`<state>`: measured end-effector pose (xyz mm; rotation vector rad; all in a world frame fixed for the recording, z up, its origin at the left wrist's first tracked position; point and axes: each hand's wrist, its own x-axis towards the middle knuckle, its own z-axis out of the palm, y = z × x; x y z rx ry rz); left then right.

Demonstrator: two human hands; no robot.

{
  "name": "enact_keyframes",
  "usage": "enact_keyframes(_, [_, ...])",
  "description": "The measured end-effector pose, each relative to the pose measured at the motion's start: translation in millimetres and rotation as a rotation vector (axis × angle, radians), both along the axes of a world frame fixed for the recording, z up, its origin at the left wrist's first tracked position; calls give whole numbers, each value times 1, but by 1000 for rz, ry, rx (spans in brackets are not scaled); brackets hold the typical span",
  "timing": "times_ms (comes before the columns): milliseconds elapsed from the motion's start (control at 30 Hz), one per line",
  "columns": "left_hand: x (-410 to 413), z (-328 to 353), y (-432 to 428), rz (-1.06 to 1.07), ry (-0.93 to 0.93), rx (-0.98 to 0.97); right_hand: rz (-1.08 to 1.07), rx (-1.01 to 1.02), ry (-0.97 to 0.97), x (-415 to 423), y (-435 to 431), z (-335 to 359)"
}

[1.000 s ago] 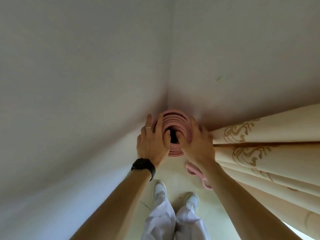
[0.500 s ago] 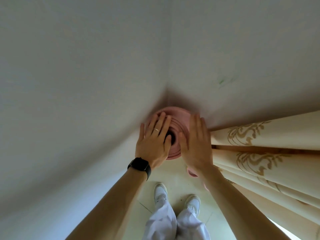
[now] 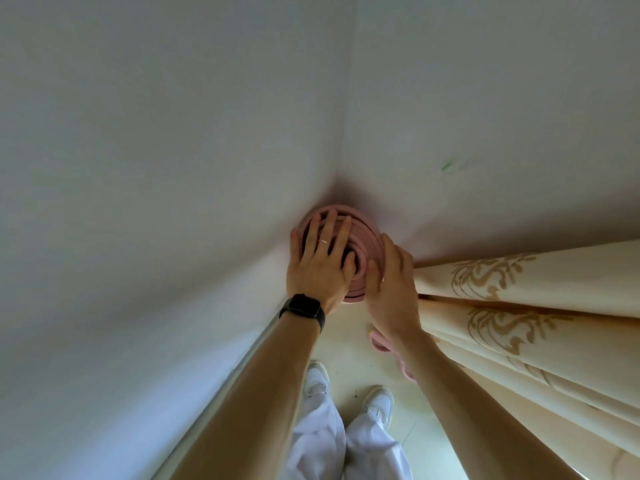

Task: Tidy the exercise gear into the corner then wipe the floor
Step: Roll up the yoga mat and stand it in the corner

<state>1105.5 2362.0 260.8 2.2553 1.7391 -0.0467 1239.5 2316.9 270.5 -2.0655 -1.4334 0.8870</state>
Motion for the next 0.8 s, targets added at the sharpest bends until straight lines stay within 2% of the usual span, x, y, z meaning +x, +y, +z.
enact_keyframes(267, [-17, 34, -14, 23, -104, -163, 123, -99, 20, 12, -17, 33])
enact_keyframes(433, [-32, 80, -41, 41, -101, -323, 252, -223, -74, 12, -46, 85])
enact_keyframes(600, [-53, 164, -72, 109, -59, -380, 370, -154, -115, 6, -62, 180])
enact_keyframes(800, [-83, 280, -121, 271, -171, -237, 525, 49, -202, -2, -70, 310])
